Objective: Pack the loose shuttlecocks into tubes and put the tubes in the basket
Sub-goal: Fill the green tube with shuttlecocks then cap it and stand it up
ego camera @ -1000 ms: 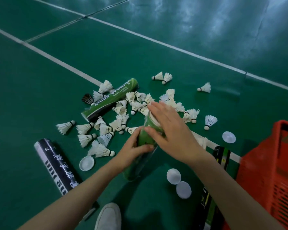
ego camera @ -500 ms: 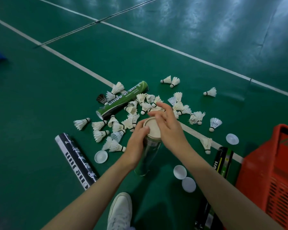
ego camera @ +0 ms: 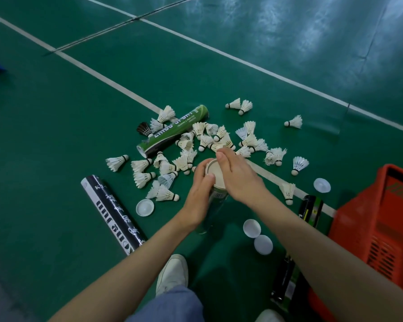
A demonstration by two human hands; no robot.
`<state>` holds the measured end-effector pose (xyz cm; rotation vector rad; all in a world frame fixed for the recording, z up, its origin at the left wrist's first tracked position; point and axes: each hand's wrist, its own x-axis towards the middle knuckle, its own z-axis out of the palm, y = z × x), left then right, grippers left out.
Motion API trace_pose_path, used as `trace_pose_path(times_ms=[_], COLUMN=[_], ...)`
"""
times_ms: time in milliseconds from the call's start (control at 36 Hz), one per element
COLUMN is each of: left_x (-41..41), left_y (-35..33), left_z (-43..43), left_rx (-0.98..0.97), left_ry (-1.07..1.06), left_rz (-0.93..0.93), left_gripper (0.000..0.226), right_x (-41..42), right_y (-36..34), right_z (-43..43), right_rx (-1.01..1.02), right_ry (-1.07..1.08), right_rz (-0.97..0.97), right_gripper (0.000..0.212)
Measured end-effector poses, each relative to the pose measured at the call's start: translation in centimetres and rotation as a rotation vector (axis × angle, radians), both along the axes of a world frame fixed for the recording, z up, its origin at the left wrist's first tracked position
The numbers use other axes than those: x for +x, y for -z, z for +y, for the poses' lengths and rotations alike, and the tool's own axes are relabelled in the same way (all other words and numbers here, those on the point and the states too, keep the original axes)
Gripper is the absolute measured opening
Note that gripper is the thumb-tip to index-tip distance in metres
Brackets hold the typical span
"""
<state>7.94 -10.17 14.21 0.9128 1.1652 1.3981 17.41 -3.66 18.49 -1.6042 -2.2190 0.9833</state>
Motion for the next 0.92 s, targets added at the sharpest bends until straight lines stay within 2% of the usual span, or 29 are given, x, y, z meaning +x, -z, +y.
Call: trace_pose_path(times_ms=[111,167,306,389,444,556,667,722,778,833,917], left_x=[0.3,0.3,0.2,0.2,0.0,-0.7,-1.6,-1.8,-1.8,-1.6,-1.1], left_y=[-0.4,-0.2,0.9,0.5,0.4,0.8,2.4,4.2,6.4,8.1,9.7], left_z=[-0.2,-0.4,-0.4,-0.5,-0.7,-1.0,1.3,3.0,4.6,6.4,9.6], left_rx=[-0.009,-0.002,0.013,0.035,0.027,-0.018,-0.092,-0.182,-0.269,-0.299,-0.260], left_ry=[0.008,0.000,-0.019,0.036,0.093,0.213,0.292,0.317,0.332,0.293,0.237], left_rz=[-0.131,-0.055,0.242,0.327,0.315,0.233,0.345,0.400,0.418,0.445,0.534], left_gripper=[0.038,0.046,0.045,0.053,0.057,0.060,0.085,0.091,0.087,0.076,0.066], right_x=[0.0,0.0,0.2,0.3,0.4,0.8,1.1,1.3,1.7,2.2,2.9], right_y=[-0.2,-0.2,-0.2,-0.5,-0.6,-0.5,-0.4,0.0,0.9,2.3,4.9], right_z=[-0.7,-0.9,-1.1,-1.1,-1.0,-0.4,2.3,4.8,7.4,9.6,11.8], right_rx=[0.015,0.015,0.031,0.035,0.028,-0.044,-0.128,-0.228,-0.369,-0.494,-0.456], right_ry=[0.014,0.018,0.039,0.049,0.053,0.116,0.174,0.256,0.354,0.436,0.453], right_rz=[-0.011,0.013,0.018,-0.008,0.000,0.177,0.248,0.304,0.433,0.660,0.845], right_gripper=[0.045,0.044,0.042,0.042,0.042,0.038,0.039,0.040,0.046,0.053,0.060])
